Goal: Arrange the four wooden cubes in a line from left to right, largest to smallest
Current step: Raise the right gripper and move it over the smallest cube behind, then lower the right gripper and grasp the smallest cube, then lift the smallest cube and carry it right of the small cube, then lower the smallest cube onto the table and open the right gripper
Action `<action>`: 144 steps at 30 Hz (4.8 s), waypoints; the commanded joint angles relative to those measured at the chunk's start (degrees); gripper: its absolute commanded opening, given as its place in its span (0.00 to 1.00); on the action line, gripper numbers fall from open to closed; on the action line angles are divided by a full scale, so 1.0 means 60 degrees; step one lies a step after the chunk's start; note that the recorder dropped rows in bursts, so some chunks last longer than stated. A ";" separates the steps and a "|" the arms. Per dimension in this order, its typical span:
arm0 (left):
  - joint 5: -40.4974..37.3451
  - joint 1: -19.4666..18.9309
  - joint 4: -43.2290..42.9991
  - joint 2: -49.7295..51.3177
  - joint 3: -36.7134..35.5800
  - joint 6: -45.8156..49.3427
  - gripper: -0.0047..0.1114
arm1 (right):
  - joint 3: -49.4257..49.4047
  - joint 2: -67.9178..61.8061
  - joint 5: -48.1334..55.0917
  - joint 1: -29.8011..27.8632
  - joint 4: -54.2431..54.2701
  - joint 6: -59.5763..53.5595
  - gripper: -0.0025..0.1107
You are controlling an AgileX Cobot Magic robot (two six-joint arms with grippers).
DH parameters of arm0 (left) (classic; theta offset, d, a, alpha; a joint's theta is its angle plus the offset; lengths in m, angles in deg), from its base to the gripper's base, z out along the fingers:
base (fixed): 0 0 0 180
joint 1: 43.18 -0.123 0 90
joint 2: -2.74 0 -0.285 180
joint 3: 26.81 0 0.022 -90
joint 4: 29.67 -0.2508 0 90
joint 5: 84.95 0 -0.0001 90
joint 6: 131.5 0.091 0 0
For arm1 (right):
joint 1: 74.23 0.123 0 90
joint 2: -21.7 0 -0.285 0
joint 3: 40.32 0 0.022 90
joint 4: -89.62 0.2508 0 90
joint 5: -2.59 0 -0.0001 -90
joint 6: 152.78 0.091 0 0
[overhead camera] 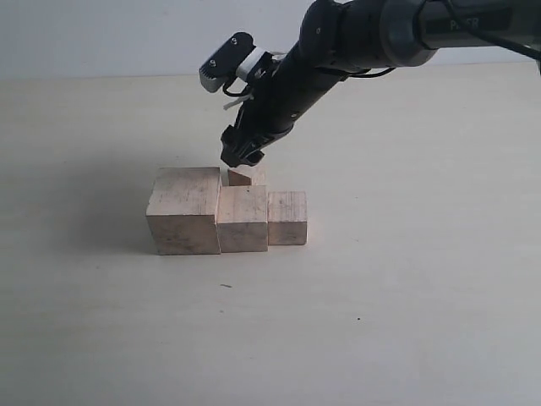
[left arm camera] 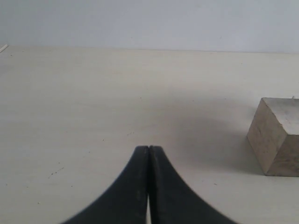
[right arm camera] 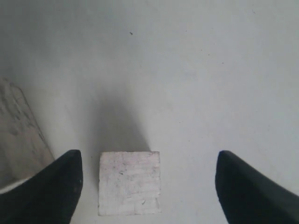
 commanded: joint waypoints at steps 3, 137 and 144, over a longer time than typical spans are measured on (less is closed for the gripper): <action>0.0109 -0.0030 -0.0010 -0.0059 -0.0034 -0.0008 0.04 | 0.0050 0.0009 -0.0037 0.0014 0.0170 -0.0220 0.67; 0.0109 -0.0030 -0.0010 -0.0059 -0.0034 0.0008 0.04 | -0.3858 0.2190 0.2205 -0.2090 0.2139 -0.7753 0.02; 0.0109 -0.0030 -0.0010 -0.0059 -0.0034 0.0008 0.04 | -0.3858 0.2190 0.2280 -0.2090 0.2139 -0.7755 0.02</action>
